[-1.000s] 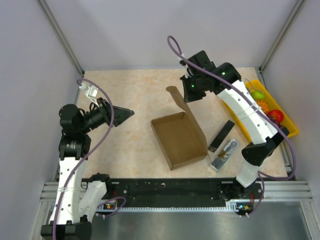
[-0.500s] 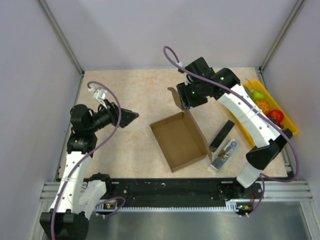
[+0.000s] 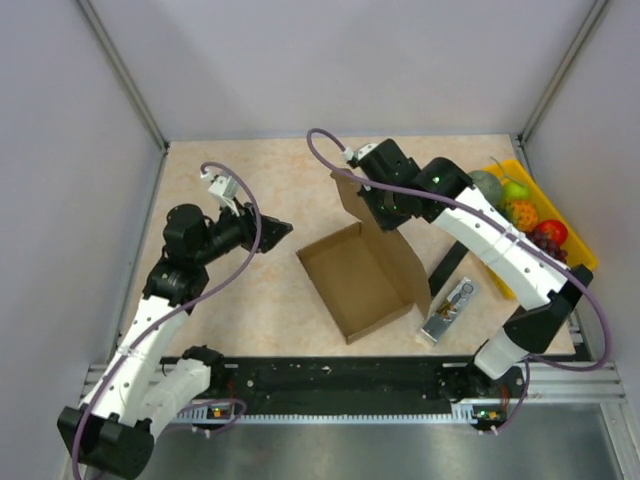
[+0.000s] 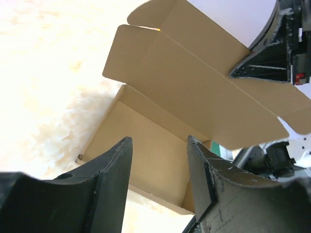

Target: Fold the paper box

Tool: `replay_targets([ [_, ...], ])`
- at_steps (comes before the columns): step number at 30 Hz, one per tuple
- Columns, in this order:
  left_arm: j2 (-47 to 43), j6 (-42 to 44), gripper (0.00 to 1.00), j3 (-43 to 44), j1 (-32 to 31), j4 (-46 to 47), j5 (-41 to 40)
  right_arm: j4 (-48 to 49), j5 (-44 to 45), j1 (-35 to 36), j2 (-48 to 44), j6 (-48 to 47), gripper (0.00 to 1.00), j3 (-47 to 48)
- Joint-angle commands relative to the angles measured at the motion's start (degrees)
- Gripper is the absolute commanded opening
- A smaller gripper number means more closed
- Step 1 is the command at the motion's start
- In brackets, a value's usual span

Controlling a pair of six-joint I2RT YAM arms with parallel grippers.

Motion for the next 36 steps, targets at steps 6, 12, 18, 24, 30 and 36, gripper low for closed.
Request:
replay_targets([
  [6, -17.34, 1.33, 0.56, -1.21, -0.09, -5.53, -11.14, 7.51, 2.49, 0.30, 7.94, -20.62, 0.00, 11.10],
  [12, -17.79, 3.44, 0.63, -1.56, -0.09, -11.62, -13.68, 20.05, -10.86, 0.30, 3.64, -42.06, 0.00, 3.21],
  [18, -11.56, 3.44, 0.79, -1.21, 1.05, -11.45, -19.04, 22.29, -19.48, -1.97, 4.68, -55.28, 0.00, 5.02],
  [24, 1.79, 12.04, 0.86, 3.34, 10.36, -5.99, -2.89, 19.04, -23.53, -4.27, 8.03, -60.30, 0.00, 6.79],
  [30, 12.53, 22.16, 0.72, 5.64, 10.89, -0.56, -1.91, 18.77, -27.31, -5.68, 8.99, -60.48, 0.00, 6.87],
  [36, 16.75, 29.71, 0.61, 4.75, 10.81, 6.33, 3.27, 18.77, -26.87, -5.85, 10.66, -61.27, 0.00, 7.75],
])
